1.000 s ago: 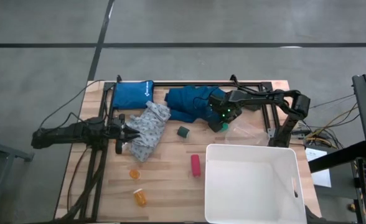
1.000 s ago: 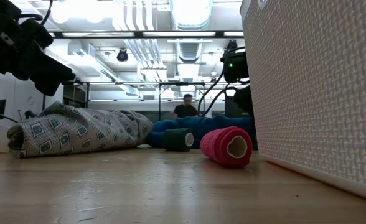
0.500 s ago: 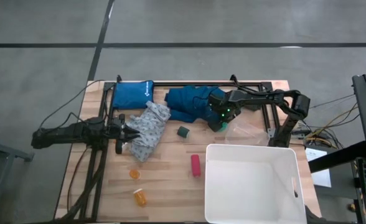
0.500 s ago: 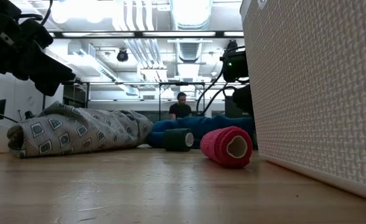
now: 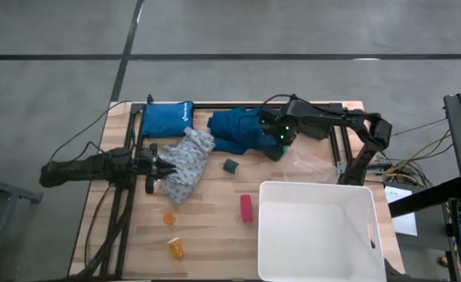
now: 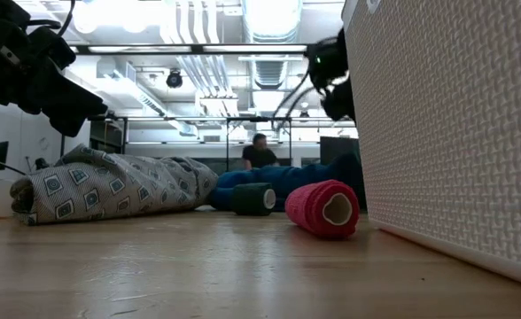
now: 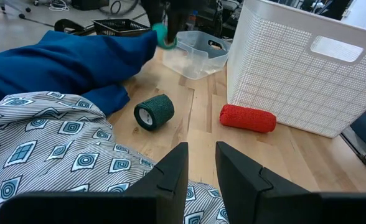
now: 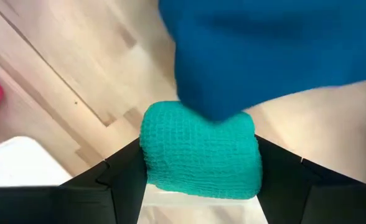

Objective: Pick & place medical supplies in basket/bin
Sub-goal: Put the light green bandage into the black bin

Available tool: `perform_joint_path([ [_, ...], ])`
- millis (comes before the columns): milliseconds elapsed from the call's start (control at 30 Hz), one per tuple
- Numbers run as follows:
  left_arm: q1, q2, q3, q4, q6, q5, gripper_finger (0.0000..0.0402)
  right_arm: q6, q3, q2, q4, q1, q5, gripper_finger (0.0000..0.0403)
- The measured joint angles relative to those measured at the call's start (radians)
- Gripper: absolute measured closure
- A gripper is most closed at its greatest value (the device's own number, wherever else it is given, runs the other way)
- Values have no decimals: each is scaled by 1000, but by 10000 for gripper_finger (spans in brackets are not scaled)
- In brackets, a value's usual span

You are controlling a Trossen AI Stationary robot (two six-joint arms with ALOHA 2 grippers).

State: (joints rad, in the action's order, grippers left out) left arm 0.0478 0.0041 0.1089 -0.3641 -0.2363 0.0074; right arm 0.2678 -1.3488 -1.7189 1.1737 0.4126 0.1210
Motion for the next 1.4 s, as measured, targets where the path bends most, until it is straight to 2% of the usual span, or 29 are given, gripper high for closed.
perform_joint_path([
  [233, 0, 0, 0, 0, 0, 0, 314, -83, -109, 31, 0, 1, -71, 163],
  [500, 0, 0, 0, 0, 0, 0, 314, -183, -139, 91, 14, 31, -72, 163],
  [767, 0, 0, 0, 0, 0, 0, 314, -218, -80, 180, 78, 111, -74, 163],
  [967, 0, 0, 0, 0, 0, 0, 314, -262, -13, 261, 80, 174, -178, 163],
  [1167, 0, 0, 0, 0, 0, 0, 314, -268, 60, 355, 73, 234, -196, 159],
  [1400, 0, 0, 0, 0, 0, 0, 314, -103, 139, 427, 24, 302, -201, 156],
])
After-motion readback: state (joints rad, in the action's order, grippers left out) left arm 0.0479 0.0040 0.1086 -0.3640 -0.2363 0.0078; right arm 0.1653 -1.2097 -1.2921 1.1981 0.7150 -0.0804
